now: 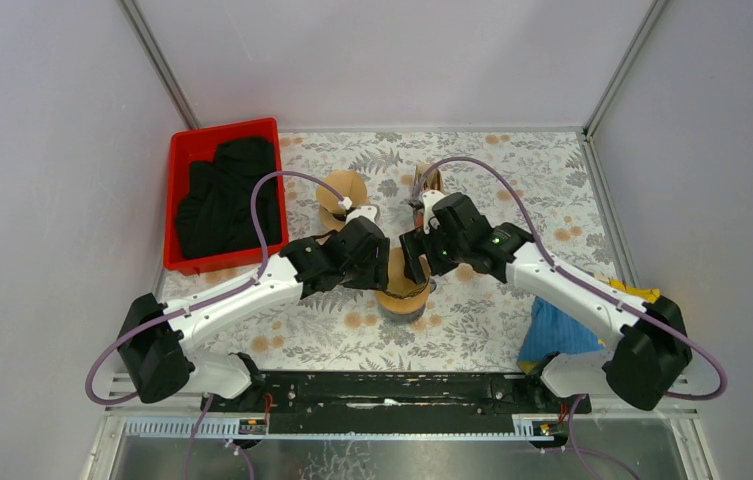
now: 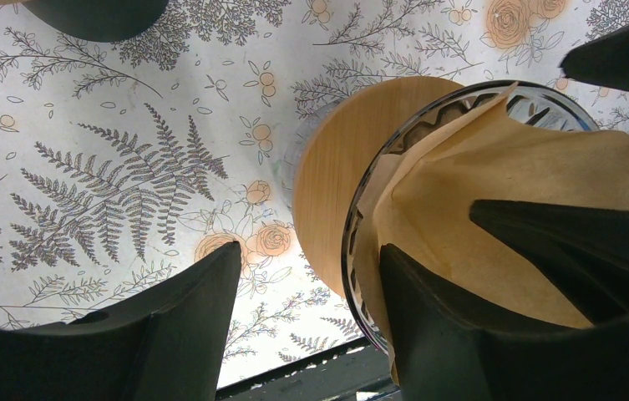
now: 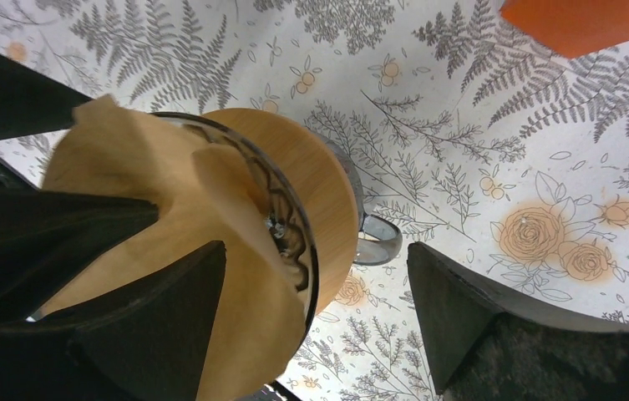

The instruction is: Place the coffee filter in the dripper

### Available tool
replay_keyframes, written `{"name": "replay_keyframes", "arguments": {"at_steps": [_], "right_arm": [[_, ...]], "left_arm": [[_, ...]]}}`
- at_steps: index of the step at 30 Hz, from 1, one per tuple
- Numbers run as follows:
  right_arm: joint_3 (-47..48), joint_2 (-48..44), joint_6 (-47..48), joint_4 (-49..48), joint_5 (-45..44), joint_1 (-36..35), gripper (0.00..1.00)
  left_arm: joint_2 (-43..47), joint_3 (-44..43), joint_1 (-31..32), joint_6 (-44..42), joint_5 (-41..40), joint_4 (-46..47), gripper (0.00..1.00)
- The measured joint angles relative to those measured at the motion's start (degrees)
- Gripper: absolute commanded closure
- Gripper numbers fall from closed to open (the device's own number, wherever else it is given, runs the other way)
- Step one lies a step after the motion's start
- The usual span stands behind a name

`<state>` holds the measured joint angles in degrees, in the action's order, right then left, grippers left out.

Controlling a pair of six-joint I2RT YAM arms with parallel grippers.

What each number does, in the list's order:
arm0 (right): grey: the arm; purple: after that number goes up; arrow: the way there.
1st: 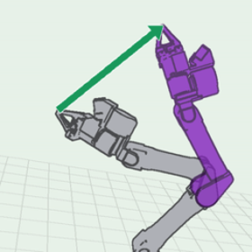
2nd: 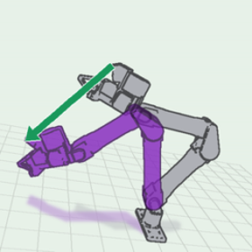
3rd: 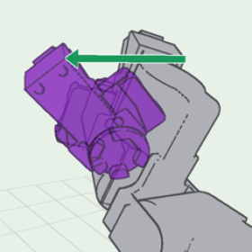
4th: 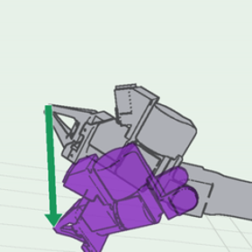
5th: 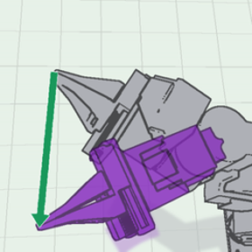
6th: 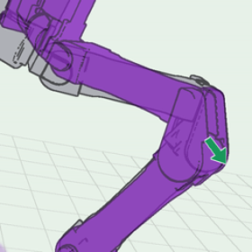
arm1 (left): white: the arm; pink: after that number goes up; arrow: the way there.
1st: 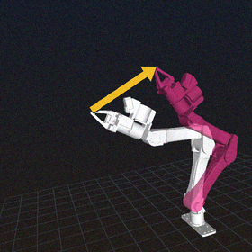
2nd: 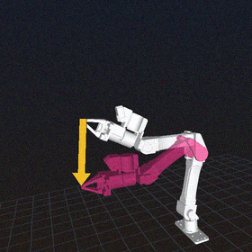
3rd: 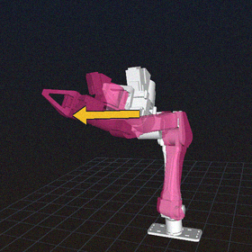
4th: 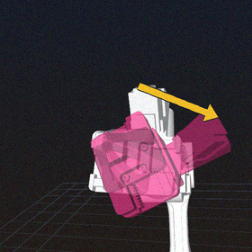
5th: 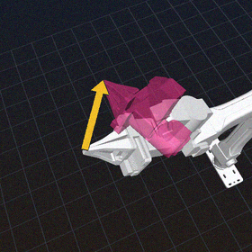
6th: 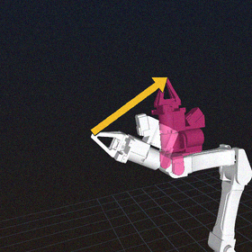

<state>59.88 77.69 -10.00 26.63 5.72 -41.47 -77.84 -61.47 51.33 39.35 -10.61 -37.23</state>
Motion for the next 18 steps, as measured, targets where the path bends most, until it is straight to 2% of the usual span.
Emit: {"name": "replay_keyframes", "arguments": {"at_steps": [6, 18], "right_arm": [[0.0, -4.1, -0.3, -0.2, -0.6, 0.0, 0.12], [-1.0, -3.7, -0.3, -0.4, -3.1, 0.1, 0.13]], "left_arm": [[0.0, 0.0, 0.0, 0.0, 0.0, 0.0, 0.32], [-0.4, 0.0, 0.0, 0.0, 0.1, 0.1, 0.31]]}}
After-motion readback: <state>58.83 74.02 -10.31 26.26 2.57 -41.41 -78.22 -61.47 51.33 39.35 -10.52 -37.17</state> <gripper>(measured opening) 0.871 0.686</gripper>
